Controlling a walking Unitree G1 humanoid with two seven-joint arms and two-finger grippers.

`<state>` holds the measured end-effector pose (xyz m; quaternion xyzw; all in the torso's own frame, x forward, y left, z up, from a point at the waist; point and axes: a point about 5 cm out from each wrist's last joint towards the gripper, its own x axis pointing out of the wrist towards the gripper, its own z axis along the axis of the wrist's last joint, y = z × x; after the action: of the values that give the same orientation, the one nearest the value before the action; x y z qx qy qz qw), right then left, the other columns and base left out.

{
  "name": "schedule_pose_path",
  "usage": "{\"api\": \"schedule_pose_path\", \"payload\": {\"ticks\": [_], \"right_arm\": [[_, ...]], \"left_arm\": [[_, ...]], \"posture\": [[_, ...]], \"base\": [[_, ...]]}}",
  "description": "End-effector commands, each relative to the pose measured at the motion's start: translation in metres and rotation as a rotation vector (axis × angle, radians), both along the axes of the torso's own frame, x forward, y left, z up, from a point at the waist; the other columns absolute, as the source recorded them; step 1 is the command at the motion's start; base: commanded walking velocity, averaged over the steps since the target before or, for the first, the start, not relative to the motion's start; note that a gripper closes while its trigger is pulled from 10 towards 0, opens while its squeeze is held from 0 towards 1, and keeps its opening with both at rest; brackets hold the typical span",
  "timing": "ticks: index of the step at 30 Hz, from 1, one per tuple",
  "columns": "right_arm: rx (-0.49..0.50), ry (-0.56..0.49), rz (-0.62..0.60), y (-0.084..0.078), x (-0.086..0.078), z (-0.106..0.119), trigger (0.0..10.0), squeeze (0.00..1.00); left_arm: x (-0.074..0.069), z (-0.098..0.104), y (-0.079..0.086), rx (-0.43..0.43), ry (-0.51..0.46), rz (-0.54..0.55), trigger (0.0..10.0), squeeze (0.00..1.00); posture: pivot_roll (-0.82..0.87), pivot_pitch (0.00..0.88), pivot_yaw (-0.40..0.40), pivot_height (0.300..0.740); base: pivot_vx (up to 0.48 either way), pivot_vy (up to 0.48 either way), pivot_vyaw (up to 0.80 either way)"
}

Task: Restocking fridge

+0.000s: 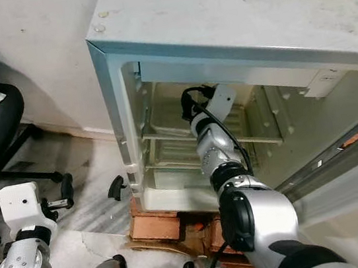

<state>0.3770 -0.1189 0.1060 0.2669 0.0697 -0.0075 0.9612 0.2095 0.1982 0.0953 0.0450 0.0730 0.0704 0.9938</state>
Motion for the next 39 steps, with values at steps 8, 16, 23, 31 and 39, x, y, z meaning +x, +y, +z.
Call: {"api": "schedule_pose_path", "payload": {"ticks": [8, 16, 23, 31, 39], "right_arm": [[-0.036, -0.046, -0.033, -0.025, -0.004, -0.002, 10.0, 1.0], [-0.141, -0.133, 0.03, -0.031, -0.02, -0.008, 10.0, 0.0], [-0.174, -0.177, 0.068, -0.028, -0.041, -0.012, 10.0, 0.0], [-0.176, -0.166, 0.104, -0.024, -0.064, -0.016, 10.0, 0.0], [-0.174, -0.156, 0.13, -0.019, -0.067, -0.011, 10.0, 0.0]], "left_arm": [[0.001, -0.003, 0.002, 0.023, -0.003, 0.021, 10.0, 0.0], [0.005, -0.005, 0.0, 0.028, 0.004, 0.032, 10.0, 0.0], [0.009, -0.009, -0.003, 0.016, 0.014, 0.005, 10.0, 0.0], [0.015, -0.009, -0.005, 0.017, 0.013, -0.009, 10.0, 0.0], [0.016, -0.01, -0.007, 0.012, 0.011, -0.018, 10.0, 0.0]], "posture": [[0.17, 0.135, -0.125, 0.74], [0.15, 0.113, -0.127, 0.74], [0.13, 0.088, -0.119, 0.74], [0.11, 0.09, -0.102, 0.74], [0.1, 0.089, -0.104, 0.74]], "base": [[0.0, 0.0, 0.0], [0.0, 0.0, 0.0], [-0.071, 0.0, 0.0], [-0.271, 0.0, 0.0], [-0.36, 0.0, 0.0]]}}
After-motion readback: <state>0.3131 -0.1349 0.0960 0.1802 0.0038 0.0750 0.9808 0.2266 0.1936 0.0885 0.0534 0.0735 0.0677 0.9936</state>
